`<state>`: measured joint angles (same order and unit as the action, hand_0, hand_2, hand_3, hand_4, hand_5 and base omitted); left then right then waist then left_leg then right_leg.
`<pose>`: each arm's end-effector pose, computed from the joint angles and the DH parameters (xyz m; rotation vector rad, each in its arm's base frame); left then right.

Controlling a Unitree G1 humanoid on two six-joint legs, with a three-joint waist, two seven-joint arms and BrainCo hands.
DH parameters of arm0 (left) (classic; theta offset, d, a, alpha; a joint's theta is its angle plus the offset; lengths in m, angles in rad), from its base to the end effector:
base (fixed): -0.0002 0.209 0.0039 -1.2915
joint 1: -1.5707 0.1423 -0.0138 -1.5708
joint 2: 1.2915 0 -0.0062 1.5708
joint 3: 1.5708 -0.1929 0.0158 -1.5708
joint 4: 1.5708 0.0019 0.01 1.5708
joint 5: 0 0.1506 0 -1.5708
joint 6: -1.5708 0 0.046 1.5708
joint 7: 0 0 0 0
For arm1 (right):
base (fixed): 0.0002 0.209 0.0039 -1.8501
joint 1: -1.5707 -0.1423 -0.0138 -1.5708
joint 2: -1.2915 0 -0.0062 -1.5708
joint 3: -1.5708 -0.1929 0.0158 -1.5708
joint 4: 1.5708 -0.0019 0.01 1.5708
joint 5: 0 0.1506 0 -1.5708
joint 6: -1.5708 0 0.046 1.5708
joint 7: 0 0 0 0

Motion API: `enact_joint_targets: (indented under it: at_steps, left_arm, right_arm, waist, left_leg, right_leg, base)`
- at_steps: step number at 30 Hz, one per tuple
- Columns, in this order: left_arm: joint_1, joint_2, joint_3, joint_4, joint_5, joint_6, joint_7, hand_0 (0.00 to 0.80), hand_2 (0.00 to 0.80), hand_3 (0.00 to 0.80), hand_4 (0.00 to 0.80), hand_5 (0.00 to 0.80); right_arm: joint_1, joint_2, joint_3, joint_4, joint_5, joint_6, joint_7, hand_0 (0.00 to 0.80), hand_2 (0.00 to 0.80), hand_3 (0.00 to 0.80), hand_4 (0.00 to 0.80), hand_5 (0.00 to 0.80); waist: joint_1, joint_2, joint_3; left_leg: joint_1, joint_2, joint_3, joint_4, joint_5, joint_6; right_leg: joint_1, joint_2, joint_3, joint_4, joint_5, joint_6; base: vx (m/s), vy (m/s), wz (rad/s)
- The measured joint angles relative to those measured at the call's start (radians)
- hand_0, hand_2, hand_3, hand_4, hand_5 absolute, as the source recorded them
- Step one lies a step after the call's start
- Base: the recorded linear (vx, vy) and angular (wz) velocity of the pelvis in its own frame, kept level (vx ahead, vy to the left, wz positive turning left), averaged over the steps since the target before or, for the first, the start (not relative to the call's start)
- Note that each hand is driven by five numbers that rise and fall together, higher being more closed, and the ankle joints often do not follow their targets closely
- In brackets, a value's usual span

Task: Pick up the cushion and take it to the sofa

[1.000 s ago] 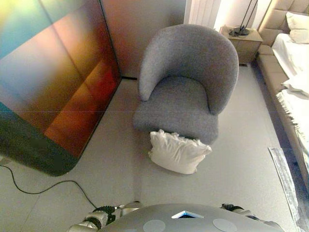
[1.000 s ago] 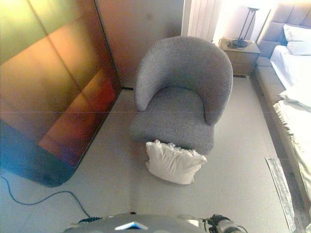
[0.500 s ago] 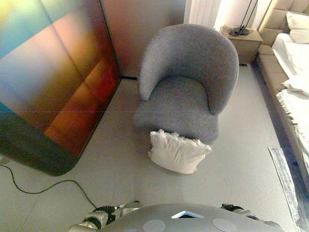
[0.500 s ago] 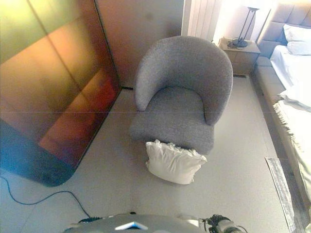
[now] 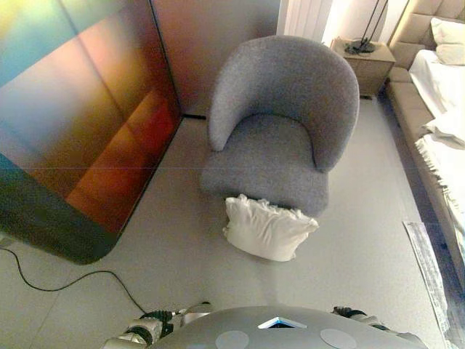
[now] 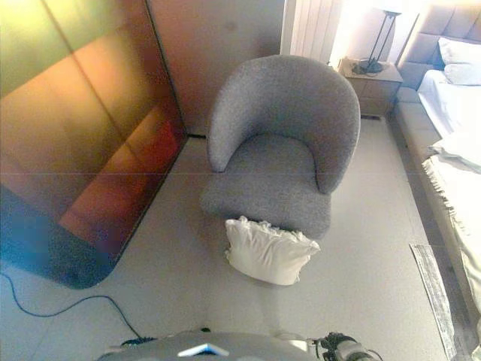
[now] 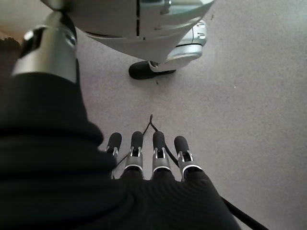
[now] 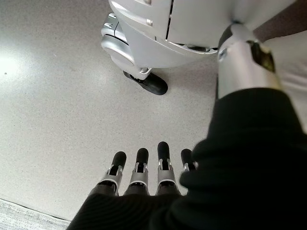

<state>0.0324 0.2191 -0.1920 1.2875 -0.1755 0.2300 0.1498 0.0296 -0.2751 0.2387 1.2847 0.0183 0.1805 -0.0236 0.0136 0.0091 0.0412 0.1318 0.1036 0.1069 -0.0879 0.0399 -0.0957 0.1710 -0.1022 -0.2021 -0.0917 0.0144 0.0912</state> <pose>0.0409 0.2215 -0.1441 0.2658 1.5406 0.2341 0.0445 -0.2412 -0.1391 -0.3946 1.5055 -0.0378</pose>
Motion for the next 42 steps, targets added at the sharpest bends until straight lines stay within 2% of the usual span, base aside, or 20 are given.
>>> enact_joint_targets:
  at_steps: [4, 7, 10, 12, 15, 16, 17, 18, 19, 21, 23, 25, 27, 29, 32, 34, 36, 37, 39, 42]
  left_arm:
    - [-0.019, -0.002, 0.011, 0.032, -0.004, -0.002, 0.019, 0.000, 0.000, 0.000, 0.000, 0.000]
    - [-0.054, 0.000, 0.038, 0.057, -0.005, -0.017, 0.031, 0.000, 0.000, 0.000, 0.000, 0.000]
    - [-0.075, 0.008, 0.068, 0.089, -0.016, -0.022, 0.028, 0.000, 0.000, 0.000, 0.000, 0.000]
    - [-0.065, -0.001, 0.068, 0.095, -0.016, -0.021, 0.024, 0.000, 0.000, 0.000, 0.000, 0.000]
    - [-0.050, -0.007, 0.069, 0.097, -0.016, -0.023, 0.020, 0.000, 0.000, 0.000, 0.000, 0.000]
    - [-0.048, -0.016, 0.069, 0.103, -0.015, -0.024, 0.019, 0.000, 0.000, 0.000, 0.000, 0.000]
    - [-0.047, -0.021, 0.076, 0.100, -0.015, -0.028, 0.017, 0.000, 0.000, 0.000, 0.000, 0.000]
    - [-0.056, -0.023, 0.077, 0.085, -0.015, -0.035, 0.013, 0.000, 0.000, 0.000, 0.000, 0.000]
    - [-0.058, -0.012, 0.086, 0.078, -0.015, -0.043, 0.007, 0.000, 0.000, 0.000, 0.000, 0.000]
    - [-0.051, -0.016, 0.093, 0.075, -0.015, -0.044, 0.000, 0.000, 0.000, 0.000, 0.000, 0.000]
    - [-0.027, -0.020, 0.096, 0.054, -0.015, -0.043, -0.005, 0.000, 0.000, 0.000, 0.000, 0.000]
    - [0.016, 0.023, 0.096, 0.040, -0.015, -0.041, -0.004, 0.000, 0.000, 0.000, 0.000, 0.000]
    - [0.002, 0.020, 0.096, 0.049, -0.016, -0.039, -0.006, 0.000, 0.000, 0.000, 0.000, 0.000]
    - [-0.009, 0.006, 0.096, 0.048, -0.016, -0.035, -0.006, 0.000, 0.000, 0.000, 0.000, 0.000]
    - [-0.006, -0.018, 0.096, 0.056, -0.016, -0.012, -0.014, 0.000, 0.000, 0.000, 0.000, 0.000]
    - [-0.010, 0.004, 0.099, 0.067, -0.015, -0.010, -0.016, 0.000, 0.000, 0.000, 0.000, 0.000]
    - [-0.017, 0.022, 0.113, 0.061, -0.015, -0.009, -0.019, 0.000, 0.000, 0.000, 0.000, 0.000]
    - [-0.043, 0.032, 0.112, 0.061, -0.015, -0.005, -0.020, 0.000, 0.000, 0.000, 0.000, 0.000]
    - [-0.079, 0.059, 0.103, 0.053, -0.014, 0.000, -0.018, 0.000, 0.000, 0.000, 0.000, 0.000]
    - [-0.131, 0.104, 0.071, 0.035, -0.015, 0.004, -0.010, 0.000, 0.000, 0.000, 0.000, 0.000]
  right_arm:
    - [-0.019, 0.000, 0.000, 0.002, -0.006, 0.000, 0.016, 0.000, 0.000, 0.000, 0.000, 0.000]
    - [-0.076, 0.002, 0.004, 0.015, -0.006, 0.001, 0.019, 0.000, 0.000, 0.000, 0.000, 0.000]
    - [-0.122, 0.001, 0.004, 0.017, -0.005, 0.001, 0.019, 0.000, 0.000, 0.000, 0.000, 0.000]
    - [-0.125, -0.003, 0.012, 0.019, -0.006, 0.001, 0.020, 0.000, 0.000, 0.000, 0.000, 0.000]
    - [-0.115, -0.004, 0.014, 0.034, -0.006, 0.002, 0.024, 0.000, 0.000, 0.000, 0.000, 0.000]
    - [-0.118, -0.009, 0.013, 0.050, -0.006, 0.002, 0.025, 0.000, 0.000, 0.000, 0.000, 0.000]
    - [-0.116, -0.020, 0.007, 0.058, -0.006, 0.005, 0.027, 0.000, 0.000, 0.000, 0.000, 0.000]
    - [-0.112, -0.028, -0.001, 0.058, -0.007, 0.007, 0.027, 0.000, 0.000, 0.000, 0.000, 0.000]
    - [-0.109, -0.012, 0.000, 0.055, -0.007, 0.007, 0.030, 0.000, 0.000, 0.000, 0.000, 0.000]
    - [-0.118, -0.016, 0.004, 0.051, -0.007, 0.004, 0.031, 0.000, 0.000, 0.000, 0.000, 0.000]
    - [-0.145, -0.007, 0.001, 0.069, -0.013, 0.017, 0.033, 0.000, 0.000, 0.000, 0.000, 0.000]
    - [-0.131, 0.025, 0.002, 0.071, -0.022, 0.022, 0.036, 0.000, 0.000, 0.000, 0.000, 0.000]
    - [-0.128, 0.034, 0.003, 0.071, -0.029, 0.031, 0.037, 0.000, 0.000, 0.000, 0.000, 0.000]
    - [-0.136, 0.026, 0.002, 0.071, -0.029, 0.050, 0.036, 0.000, 0.000, 0.000, 0.000, 0.000]
    - [-0.124, 0.002, -0.011, 0.082, -0.029, 0.060, 0.027, 0.000, 0.000, 0.000, 0.000, 0.000]
    - [-0.121, 0.024, -0.016, 0.093, -0.029, 0.057, 0.021, 0.000, 0.000, 0.000, 0.000, 0.000]
    - [-0.112, 0.051, -0.034, 0.086, -0.035, 0.039, 0.019, 0.000, 0.000, 0.000, 0.000, 0.000]
    - [-0.114, 0.063, -0.033, 0.080, -0.038, 0.032, 0.021, 0.000, 0.000, 0.000, 0.000, 0.000]
    - [-0.110, 0.072, -0.033, 0.047, -0.037, 0.016, 0.024, 0.000, 0.000, 0.000, 0.000, 0.000]
    - [-0.120, 0.069, -0.002, -0.019, -0.038, -0.008, 0.028, 0.000, 0.000, 0.000, 0.000, 0.000]
  waist:
    - [0.000, 0.003, 0.031]
    - [0.005, -0.011, 0.096]
    - [0.031, -0.049, 0.139]
    - [0.038, -0.056, 0.145]
    - [0.055, -0.052, 0.146]
    - [0.062, -0.029, 0.146]
    - [0.052, 0.016, 0.149]
    - [0.050, 0.072, 0.176]
    - [0.068, 0.040, 0.183]
    - [0.087, 0.037, 0.178]
    - [0.115, 0.042, 0.190]
    - [0.118, -0.033, 0.167]
    - [0.118, -0.035, 0.160]
    - [0.119, -0.011, 0.161]
    - [0.115, 0.043, 0.146]
    - [0.120, -0.004, 0.128]
    - [0.114, -0.056, 0.108]
    - [0.114, -0.062, 0.104]
    - [0.109, -0.061, 0.088]
    - [0.087, -0.058, 0.072]
  left_leg:
    - [-0.034, 0.013, -0.004, 0.081, -0.017, -0.005]
    - [-0.154, 0.015, -0.030, 0.293, -0.015, -0.018]
    - [-0.245, -0.005, -0.061, 0.435, 0.123, -0.090]
    - [-0.264, -0.012, -0.052, 0.467, 0.136, -0.079]
    - [-0.222, -0.056, -0.010, 0.349, 0.094, -0.080]
    - [-0.190, -0.056, -0.004, 0.239, 0.092, -0.080]
    - [-0.154, -0.017, -0.009, 0.129, 0.075, -0.103]
    - [-0.126, 0.037, -0.024, 0.090, 0.074, -0.031]
    - [-0.121, 0.025, -0.023, 0.075, 0.053, -0.043]
    - [-0.126, 0.014, -0.025, 0.057, 0.012, -0.073]
    - [-0.088, 0.026, -0.004, 0.047, 0.036, -0.032]
    - [-0.092, -0.025, 0.018, 0.151, 0.003, 0.012]
    - [-0.179, -0.012, -0.064, 0.244, -0.029, -0.009]
    - [-0.244, 0.030, -0.111, 0.168, -0.021, -0.007]
    - [-0.274, 0.057, -0.104, 0.083, -0.002, 0.003]
    - [-0.281, -0.008, -0.081, 0.172, 0.091, -0.017]
    - [-0.254, -0.056, -0.049, 0.199, 0.078, 0.009]
    - [-0.234, -0.055, -0.041, 0.195, 0.059, 0.019]
    - [-0.183, -0.056, -0.021, 0.142, 0.040, 0.042]
    - [-0.142, -0.040, 0.019, 0.076, 0.033, 0.058]
  right_leg:
    - [-0.003, 0.009, 0.002, 0.011, -0.008, -0.011]
    - [-0.056, 0.005, 0.005, 0.105, -0.049, -0.038]
    - [-0.096, -0.031, 0.039, 0.170, -0.069, -0.068]
    - [-0.094, -0.040, 0.035, 0.157, -0.058, -0.092]
    - [-0.075, -0.037, 0.038, 0.074, -0.054, -0.098]
    - [-0.062, -0.005, 0.040, 0.058, -0.058, -0.114]
    - [-0.073, 0.041, 0.032, 0.127, -0.076, -0.141]
    - [-0.047, 0.094, 0.052, 0.123, -0.062, -0.113]
    - [-0.063, 0.093, 0.091, 0.134, -0.065, -0.116]
    - [-0.084, 0.089, 0.122, 0.120, -0.065, -0.107]
    - [-0.109, 0.106, 0.119, 0.352, -0.168, -0.120]
    - [-0.015, 0.049, 0.162, 0.326, -0.290, -0.092]
    - [0.032, 0.046, 0.181, 0.266, -0.286, -0.124]
    - [0.050, 0.053, 0.217, 0.241, -0.279, -0.111]
    - [0.102, 0.029, 0.252, 0.241, -0.331, -0.053]
    - [0.126, -0.059, 0.271, 0.242, -0.366, -0.022]
    - [0.118, -0.121, 0.225, 0.308, -0.307, 0.031]
    - [0.075, -0.128, 0.204, 0.398, -0.264, 0.051]
    - [-0.034, -0.152, 0.166, 0.593, -0.165, 0.039]
    - [-0.185, -0.150, 0.081, 0.671, -0.222, 0.040]
  base:
    - [-0.048, -0.167, 0.07]
    - [-0.072, -0.135, 0.19]
    - [0.040, -0.037, -0.09]
    - [0.144, 0.008, -0.06]
    - [0.277, 0.043, -0.09]
    - [0.419, 0.097, 0.07]
    - [0.420, 0.099, 0.29]
    - [0.462, 0.109, 0.16]
    - [0.411, 0.089, -0.19]
    - [0.477, 0.120, -0.48]
    - [0.529, 0.165, -0.56]
    - [0.549, 0.208, -0.33]
    - [0.501, 0.249, -0.12]
    - [0.556, 0.359, -0.24]
    - [0.547, 0.357, -0.25]
    - [0.469, 0.263, -0.57]
    - [0.435, 0.235, -0.47]
    - [0.359, 0.214, -0.22]
    - [0.310, 0.168, -0.31]
    - [0.108, 0.051, -0.38]
